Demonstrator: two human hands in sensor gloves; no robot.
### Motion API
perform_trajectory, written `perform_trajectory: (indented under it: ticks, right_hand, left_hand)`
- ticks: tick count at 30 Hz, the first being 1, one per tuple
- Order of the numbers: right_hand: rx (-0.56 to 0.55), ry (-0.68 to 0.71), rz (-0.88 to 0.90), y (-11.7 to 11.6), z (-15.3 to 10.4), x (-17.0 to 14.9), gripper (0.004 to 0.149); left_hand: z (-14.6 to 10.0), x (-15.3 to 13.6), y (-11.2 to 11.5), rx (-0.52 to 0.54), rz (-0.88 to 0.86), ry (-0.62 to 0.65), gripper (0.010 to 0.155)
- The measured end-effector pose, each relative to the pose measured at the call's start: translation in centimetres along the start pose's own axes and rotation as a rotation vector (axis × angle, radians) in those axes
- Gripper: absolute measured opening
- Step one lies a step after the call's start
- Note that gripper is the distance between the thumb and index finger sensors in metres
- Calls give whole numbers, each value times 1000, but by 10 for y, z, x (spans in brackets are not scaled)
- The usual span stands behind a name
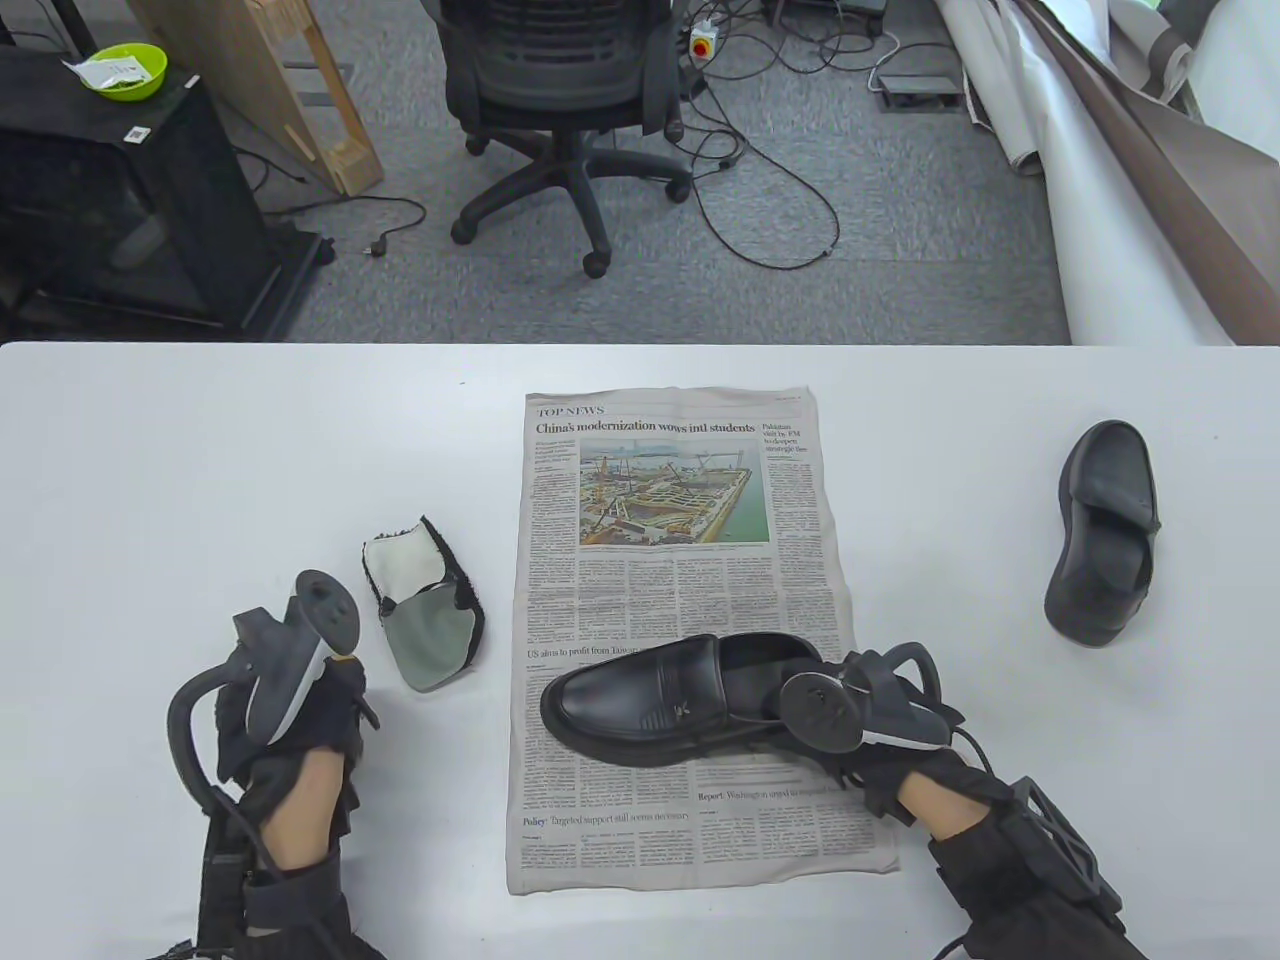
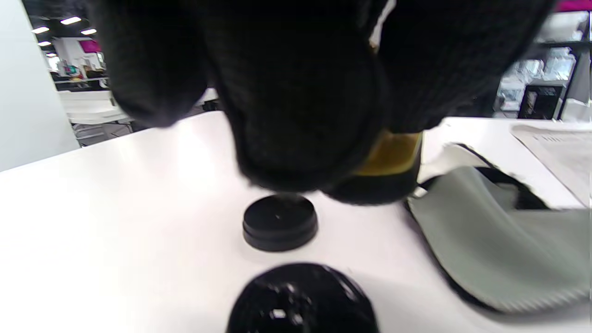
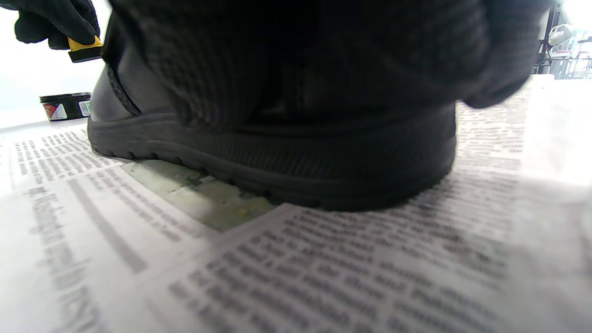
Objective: Dip and apply built-in sponge shoe polish on shoes
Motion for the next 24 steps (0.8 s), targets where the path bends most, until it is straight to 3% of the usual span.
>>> perform_trajectory:
  ticks: [13,24]
  right_hand:
    - [-1,-2,6,0,0,-1,39]
    - [-3,7,9,0,0,-1,39]
  left_hand:
    - [55,-17,21,-8,-13,-100,50]
    - [76,-12,43,-52,-9,-98,50]
Point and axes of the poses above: the tracker on the back of each hand, its own x axis roughly to the thumb side, its own z axis roughly from the wrist to the fingertips, y = z × x, the point moved 5 cm from there along z, roughly from the wrist to the fingertips, and after that the axes turned 8 degrees about -y, right-handed, at the moved point
